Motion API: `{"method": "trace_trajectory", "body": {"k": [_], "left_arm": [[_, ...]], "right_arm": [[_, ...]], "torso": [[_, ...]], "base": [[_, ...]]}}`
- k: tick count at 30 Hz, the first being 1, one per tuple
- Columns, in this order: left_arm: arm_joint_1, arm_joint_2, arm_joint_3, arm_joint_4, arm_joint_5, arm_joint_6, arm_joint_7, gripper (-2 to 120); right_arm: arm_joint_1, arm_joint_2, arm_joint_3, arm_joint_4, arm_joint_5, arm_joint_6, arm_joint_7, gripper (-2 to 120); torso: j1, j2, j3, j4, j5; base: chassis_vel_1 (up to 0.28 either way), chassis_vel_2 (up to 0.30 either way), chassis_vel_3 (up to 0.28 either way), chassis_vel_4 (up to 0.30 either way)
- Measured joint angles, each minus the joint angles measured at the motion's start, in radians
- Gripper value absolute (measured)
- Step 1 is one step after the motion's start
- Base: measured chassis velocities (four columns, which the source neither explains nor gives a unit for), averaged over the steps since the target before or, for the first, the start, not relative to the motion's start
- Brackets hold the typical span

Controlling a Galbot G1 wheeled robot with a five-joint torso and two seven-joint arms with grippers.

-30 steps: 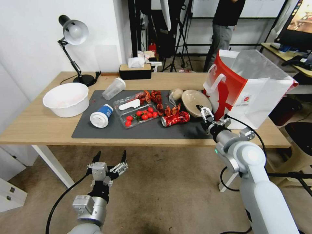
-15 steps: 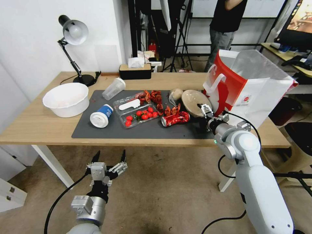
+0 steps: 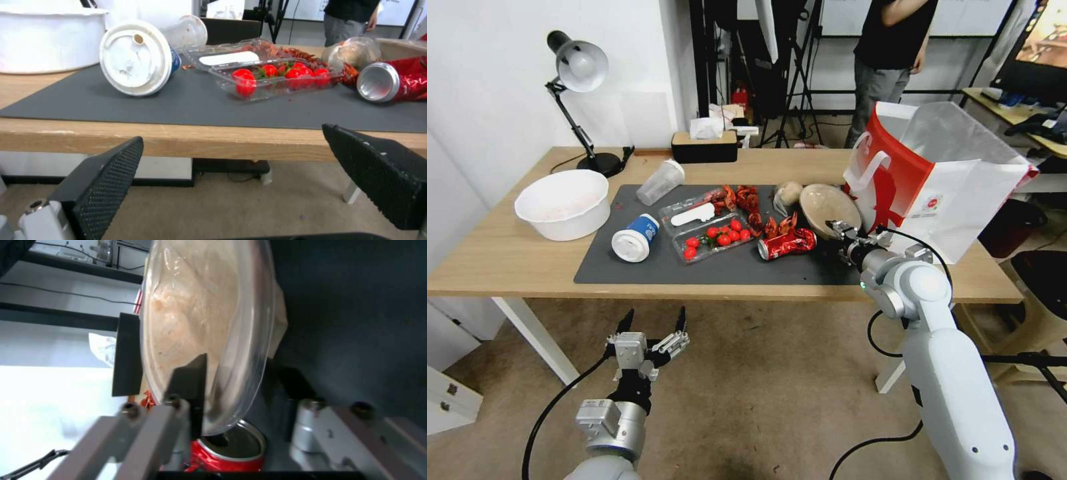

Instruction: Pick up the trash from the table and place it into the takeout bag.

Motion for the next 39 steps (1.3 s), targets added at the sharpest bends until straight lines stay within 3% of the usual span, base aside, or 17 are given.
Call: {"method": "trace_trajectory", "body": {"k": [3, 4, 7, 13, 17, 23, 39], "left_arm": [[0.001, 0.000, 0.001, 0.002, 0.001, -0.002, 0.000, 100], [0.001, 0.000, 0.001, 0.002, 0.001, -0.002, 0.000, 100], [0.004, 0.002, -0.002, -0.002, 0.002, -0.005, -0.001, 100], [0.004, 0.000, -0.002, -0.007, 0.002, -0.006, -0.002, 100], [0.008, 0.000, -0.009, -0.016, -0.016, -0.010, -0.002, 100], [0.004, -0.004, -0.019, -0.025, -0.027, -0.010, -0.005, 100], [0.011, 0.000, -0.022, -0.038, -0.027, -0.011, -0.012, 100]], "right_arm": [[-0.009, 0.003, 0.000, 0.015, -0.024, 0.000, -0.017, 11], [-0.009, 0.003, 0.000, 0.015, -0.024, 0.000, -0.017, 11], [-0.033, -0.022, 0.001, 0.056, -0.124, 0.000, -0.113, 0], [-0.053, -0.070, -0.005, 0.120, -0.292, -0.016, -0.261, 0], [-0.057, -0.134, -0.013, 0.181, -0.581, -0.017, -0.407, 0], [-0.061, -0.204, -0.014, 0.225, -0.805, 0.005, -0.497, 0], [-0.028, -0.330, 0.018, 0.321, -0.816, 0.002, -0.533, 0]], "torso": [[0.000, 0.000, 0.000, 0.0000, 0.0000], [0.000, 0.000, 0.000, 0.0000, 0.0000], [0.000, 0.000, 0.000, 0.0000, 0.0002], [0.000, 0.000, 0.000, -0.0001, 0.0000], [0.000, 0.000, 0.000, 0.0000, 0.0000], [0.000, 0.000, 0.000, -0.0001, 0.0002], [0.000, 0.000, 0.000, 0.0000, 0.0001]], "base": [[0.000, 0.000, 0.000, 0.000], [0.000, 0.000, 0.000, 0.000], [0.000, 0.000, 0.000, 0.000], [0.000, 0.000, 0.000, 0.000], [0.000, 0.000, 0.000, 0.000], [0.000, 0.000, 0.000, 0.000], [0.000, 0.000, 0.000, 0.000]]}}
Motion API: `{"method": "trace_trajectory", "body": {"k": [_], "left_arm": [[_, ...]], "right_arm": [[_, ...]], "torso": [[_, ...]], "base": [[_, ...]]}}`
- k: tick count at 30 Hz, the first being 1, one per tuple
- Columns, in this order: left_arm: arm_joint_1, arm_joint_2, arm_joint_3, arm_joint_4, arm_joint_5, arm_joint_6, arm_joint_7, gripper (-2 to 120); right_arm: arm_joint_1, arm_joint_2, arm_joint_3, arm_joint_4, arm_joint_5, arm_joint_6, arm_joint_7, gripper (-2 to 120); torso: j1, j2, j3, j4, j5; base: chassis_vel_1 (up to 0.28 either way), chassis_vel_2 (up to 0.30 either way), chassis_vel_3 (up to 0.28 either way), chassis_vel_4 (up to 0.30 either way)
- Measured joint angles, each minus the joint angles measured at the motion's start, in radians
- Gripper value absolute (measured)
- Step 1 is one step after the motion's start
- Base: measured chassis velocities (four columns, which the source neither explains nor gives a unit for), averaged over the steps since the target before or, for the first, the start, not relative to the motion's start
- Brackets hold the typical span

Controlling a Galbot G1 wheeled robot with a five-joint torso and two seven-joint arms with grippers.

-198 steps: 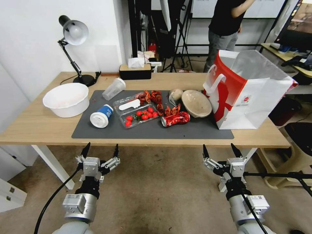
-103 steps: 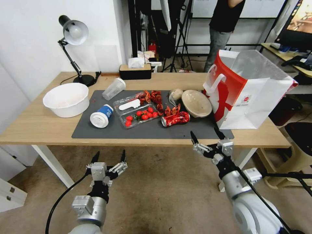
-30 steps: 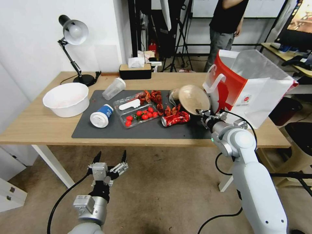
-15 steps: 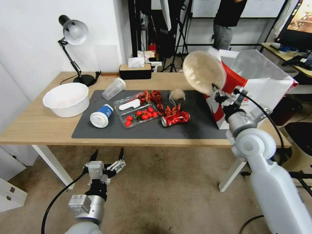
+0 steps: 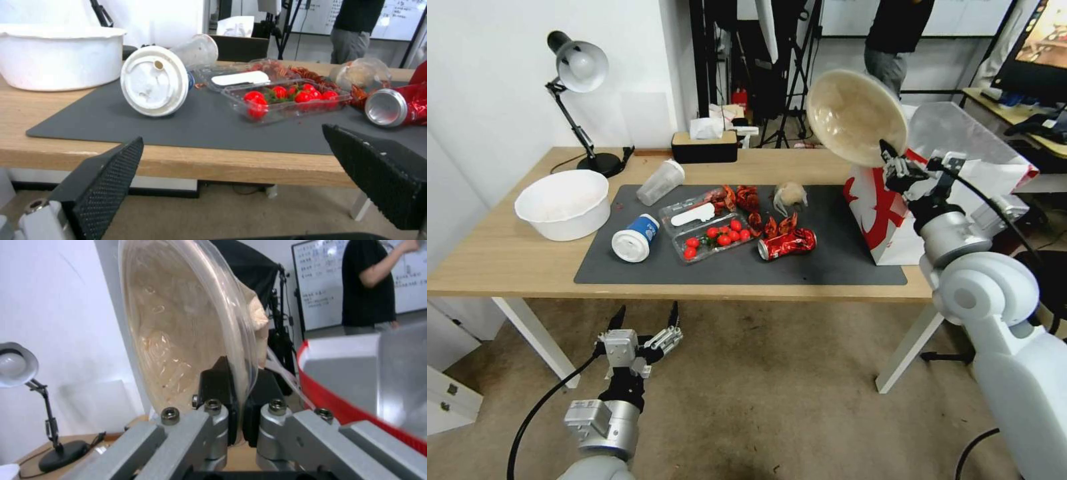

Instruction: Pick up the trash from the table and place it into the takeout bag.

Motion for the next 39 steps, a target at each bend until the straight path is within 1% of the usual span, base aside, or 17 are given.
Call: {"method": "trace_trajectory", "body": {"k": [11, 26, 32, 33, 34, 35, 36, 37, 39], "left_arm": [[0.000, -0.004, -0.002, -0.003, 0.001, -0.002, -0.003, 100], [0.001, -0.005, -0.004, -0.003, 0.002, -0.004, -0.003, 100], [0.002, -0.006, -0.002, -0.003, 0.003, -0.004, -0.003, 100], [0.002, -0.005, -0.001, -0.003, 0.003, -0.004, -0.003, 100], [0.002, -0.005, -0.001, -0.003, 0.003, -0.004, -0.003, 100], [0.002, -0.003, -0.001, -0.003, 0.004, -0.004, -0.003, 100], [0.002, -0.003, -0.001, -0.003, 0.004, -0.004, -0.003, 100], [0.001, -0.002, 0.000, -0.002, 0.004, -0.004, -0.003, 100], [0.000, -0.002, 0.003, 0.001, 0.003, -0.004, -0.003, 100]], "right_arm": [[0.048, -0.044, 0.021, 0.002, 0.037, 0.008, 0.030, 0], [0.067, -0.073, 0.038, 0.000, 0.060, 0.007, 0.051, 0], [0.070, -0.090, 0.067, -0.023, 0.058, -0.003, 0.085, 0], [0.068, -0.095, 0.082, -0.034, 0.045, -0.013, 0.115, 4], [0.068, -0.095, 0.082, -0.034, 0.045, -0.013, 0.115, 4], [0.067, -0.106, 0.109, -0.058, 0.022, -0.025, 0.160, 8], [0.067, -0.106, 0.109, -0.058, 0.022, -0.025, 0.160, 8], [0.066, -0.113, 0.123, -0.073, 0.016, -0.031, 0.178, 14], [0.065, -0.122, 0.139, -0.096, 0.014, -0.044, 0.212, 22]], "torso": [[0.000, 0.000, 0.000, 0.0000, 0.0001], [0.000, 0.000, 0.000, 0.0001, -0.0001], [0.000, 0.000, 0.000, -0.0001, 0.0000], [0.000, 0.000, 0.000, 0.0004, 0.0001], [0.000, 0.000, 0.000, 0.0004, 0.0001], [0.000, 0.000, 0.000, -0.0001, 0.0001], [0.000, 0.000, 0.000, -0.0001, 0.0001], [0.000, 0.000, 0.000, -0.0003, 0.0002], [0.000, 0.000, 0.000, 0.0000, 0.0001]], "base": [[0.000, 0.000, 0.000, 0.000], [0.000, 0.000, 0.000, 0.000], [0.000, 0.000, 0.000, 0.000], [0.000, 0.000, 0.000, 0.000], [0.000, 0.000, 0.000, 0.000], [0.000, 0.000, 0.000, 0.000], [0.000, 0.000, 0.000, 0.000], [0.000, 0.000, 0.000, 0.000], [0.000, 0.000, 0.000, 0.000]]}}
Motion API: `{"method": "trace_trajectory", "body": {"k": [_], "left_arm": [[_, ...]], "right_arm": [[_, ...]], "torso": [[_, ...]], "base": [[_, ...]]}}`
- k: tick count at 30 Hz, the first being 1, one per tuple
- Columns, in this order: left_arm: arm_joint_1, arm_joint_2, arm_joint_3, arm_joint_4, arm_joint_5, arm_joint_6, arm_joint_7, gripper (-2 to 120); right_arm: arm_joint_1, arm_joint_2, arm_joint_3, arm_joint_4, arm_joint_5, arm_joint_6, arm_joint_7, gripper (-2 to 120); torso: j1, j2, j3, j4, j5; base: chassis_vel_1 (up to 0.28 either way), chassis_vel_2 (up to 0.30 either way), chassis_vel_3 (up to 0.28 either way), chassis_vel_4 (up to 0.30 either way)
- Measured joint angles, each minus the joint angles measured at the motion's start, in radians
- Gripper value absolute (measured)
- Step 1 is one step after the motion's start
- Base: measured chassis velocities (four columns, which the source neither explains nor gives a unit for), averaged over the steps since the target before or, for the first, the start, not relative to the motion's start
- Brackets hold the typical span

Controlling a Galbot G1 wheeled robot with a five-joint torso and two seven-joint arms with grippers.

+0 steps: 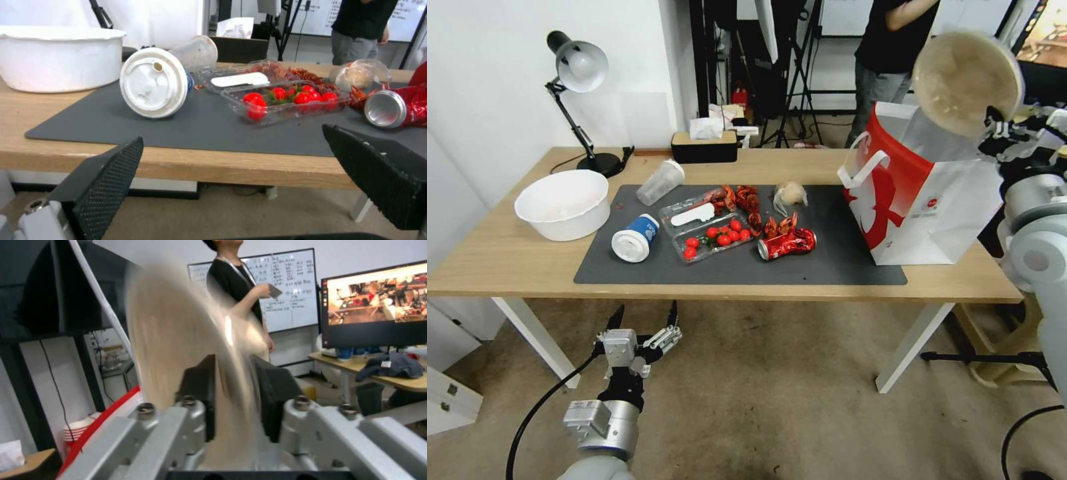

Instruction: Pick up the trash from the table and place it into the takeout bag.

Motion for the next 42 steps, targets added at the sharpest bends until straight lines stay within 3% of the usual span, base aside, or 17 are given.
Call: {"method": "trace_trajectory", "body": {"k": [13, 20, 31, 42], "left_arm": [[-0.002, 0.004, 0.000, -0.002, -0.001, 0.000, 0.001, 100], [-0.006, 0.006, 0.000, -0.001, -0.007, 0.000, 0.007, 100], [-0.008, 0.010, -0.002, 0.001, -0.015, 0.001, 0.010, 100], [-0.009, 0.019, 0.005, 0.001, -0.041, 0.000, 0.011, 100]], "right_arm": [[-0.016, 0.006, 0.011, -0.017, -0.001, -0.012, -0.020, 68], [-0.034, 0.004, 0.010, 0.028, 0.040, 0.033, -0.073, 95], [-0.180, 0.011, 0.017, 0.139, 0.088, 0.087, -0.204, 100], [-0.400, 0.078, 0.011, 0.214, -0.055, 0.199, -0.328, 100]], "torso": [[0.000, 0.000, 0.000, 0.0001, -0.0002], [0.000, 0.000, 0.000, 0.0000, -0.0002], [0.000, 0.000, 0.000, 0.0000, -0.0003], [0.000, 0.000, 0.000, 0.0000, -0.0003]], "base": [[0.000, 0.000, 0.000, 0.000], [0.000, 0.000, 0.000, 0.000], [0.000, 0.000, 0.000, 0.000], [0.000, 0.000, 0.000, 0.000]]}}
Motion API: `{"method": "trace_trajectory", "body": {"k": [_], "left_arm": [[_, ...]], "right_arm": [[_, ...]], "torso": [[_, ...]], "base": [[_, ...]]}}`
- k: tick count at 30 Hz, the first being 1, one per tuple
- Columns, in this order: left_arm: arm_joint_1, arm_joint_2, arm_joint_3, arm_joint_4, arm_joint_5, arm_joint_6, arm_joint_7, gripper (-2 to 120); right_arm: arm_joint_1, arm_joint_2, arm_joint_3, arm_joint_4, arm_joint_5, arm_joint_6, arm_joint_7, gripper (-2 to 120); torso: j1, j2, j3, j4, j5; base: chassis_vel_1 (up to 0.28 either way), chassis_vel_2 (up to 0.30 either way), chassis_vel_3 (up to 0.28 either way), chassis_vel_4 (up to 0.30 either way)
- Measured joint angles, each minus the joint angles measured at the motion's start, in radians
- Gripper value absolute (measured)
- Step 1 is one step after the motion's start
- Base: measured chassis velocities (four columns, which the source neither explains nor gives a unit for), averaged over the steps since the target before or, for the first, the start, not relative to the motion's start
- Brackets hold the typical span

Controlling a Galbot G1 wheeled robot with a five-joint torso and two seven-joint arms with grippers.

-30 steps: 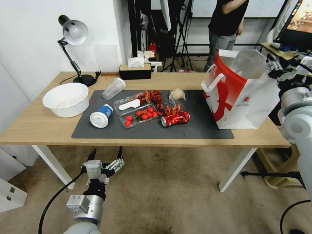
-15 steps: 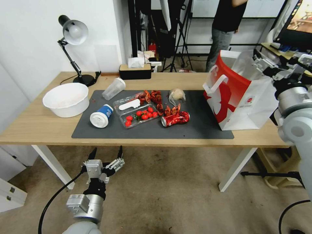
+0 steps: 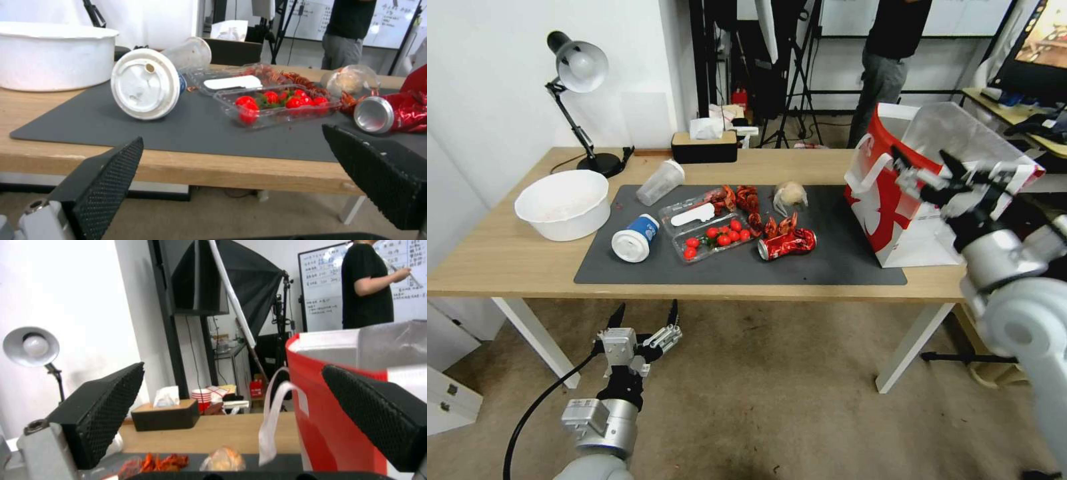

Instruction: Pick up the trash from the table and place it into the takeout bag.

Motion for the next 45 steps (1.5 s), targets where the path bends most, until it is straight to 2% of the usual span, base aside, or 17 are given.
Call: {"method": "trace_trajectory", "body": {"k": [2, 7, 10, 19, 32, 45], "left_arm": [[-0.002, 0.003, 0.001, 0.003, -0.005, -0.001, 0.000, 100], [-0.004, 0.005, 0.001, 0.011, -0.009, -0.003, 0.000, 100], [-0.008, 0.005, 0.005, 0.016, -0.010, -0.006, -0.001, 100], [-0.010, 0.009, 0.008, 0.022, -0.013, -0.011, -0.001, 100], [-0.012, 0.015, 0.002, 0.023, -0.018, -0.016, 0.002, 100], [-0.011, 0.016, 0.000, 0.023, -0.018, -0.017, 0.003, 100]], "right_arm": [[-0.067, 0.032, -0.002, 0.002, -0.062, 0.065, -0.026, 100], [-0.136, 0.070, -0.013, 0.001, -0.119, 0.139, -0.045, 100], [-0.225, 0.118, -0.029, -0.013, -0.181, 0.217, -0.072, 100], [-0.322, 0.170, -0.048, -0.061, -0.251, 0.321, -0.117, 100], [-0.386, 0.225, -0.085, -0.153, -0.301, 0.355, -0.139, 100], [-0.404, 0.240, -0.098, -0.173, -0.314, 0.312, -0.124, 100]], "torso": [[0.000, 0.000, 0.000, 0.0000, 0.0003], [0.000, 0.000, 0.000, 0.0001, 0.0001], [0.000, 0.000, 0.000, 0.0000, 0.0000], [0.000, 0.000, 0.000, 0.0000, 0.0000], [0.000, 0.000, 0.000, 0.0000, 0.0001], [0.000, 0.000, 0.000, 0.0000, 0.0001]], "base": [[0.000, 0.000, 0.000, 0.000], [0.000, 0.000, 0.000, 0.000], [0.000, 0.000, 0.000, 0.000], [0.000, 0.000, 0.000, 0.000], [0.000, 0.000, 0.000, 0.000], [0.000, 0.000, 0.000, 0.000]]}}
